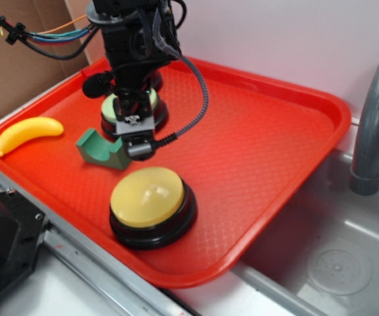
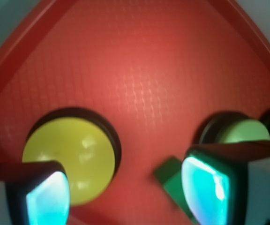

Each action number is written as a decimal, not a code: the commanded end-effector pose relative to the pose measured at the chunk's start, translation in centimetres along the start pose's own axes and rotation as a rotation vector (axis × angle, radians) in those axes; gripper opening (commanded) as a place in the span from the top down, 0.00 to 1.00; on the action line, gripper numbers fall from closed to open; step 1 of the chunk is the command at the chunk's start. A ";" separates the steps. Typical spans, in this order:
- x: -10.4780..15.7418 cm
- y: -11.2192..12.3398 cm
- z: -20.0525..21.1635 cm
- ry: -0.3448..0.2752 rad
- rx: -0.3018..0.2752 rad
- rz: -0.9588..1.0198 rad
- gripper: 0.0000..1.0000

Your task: Push the yellow button.

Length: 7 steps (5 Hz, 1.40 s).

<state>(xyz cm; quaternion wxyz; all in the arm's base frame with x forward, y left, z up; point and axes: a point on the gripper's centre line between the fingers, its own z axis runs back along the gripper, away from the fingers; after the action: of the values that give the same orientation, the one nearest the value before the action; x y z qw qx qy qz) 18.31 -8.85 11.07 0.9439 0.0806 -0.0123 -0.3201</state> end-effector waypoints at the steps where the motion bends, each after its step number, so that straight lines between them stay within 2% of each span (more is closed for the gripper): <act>1: -0.1 0.5 2.8 -0.029 -0.113 0.046 0.00; 2: -0.8 1.0 3.1 -0.069 -0.180 0.107 0.00; 3: -0.7 1.7 3.2 -0.015 -0.189 0.140 0.00; 4: -0.9 2.1 3.6 -0.014 -0.177 0.166 0.00; 5: -0.8 2.6 4.0 -0.020 -0.193 0.211 0.00; 7: -0.5 3.1 4.9 -0.005 -0.171 0.254 0.00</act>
<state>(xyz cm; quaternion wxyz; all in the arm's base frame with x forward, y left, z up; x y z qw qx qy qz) 19.11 -5.82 14.90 0.9802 0.0021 0.0291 -0.1956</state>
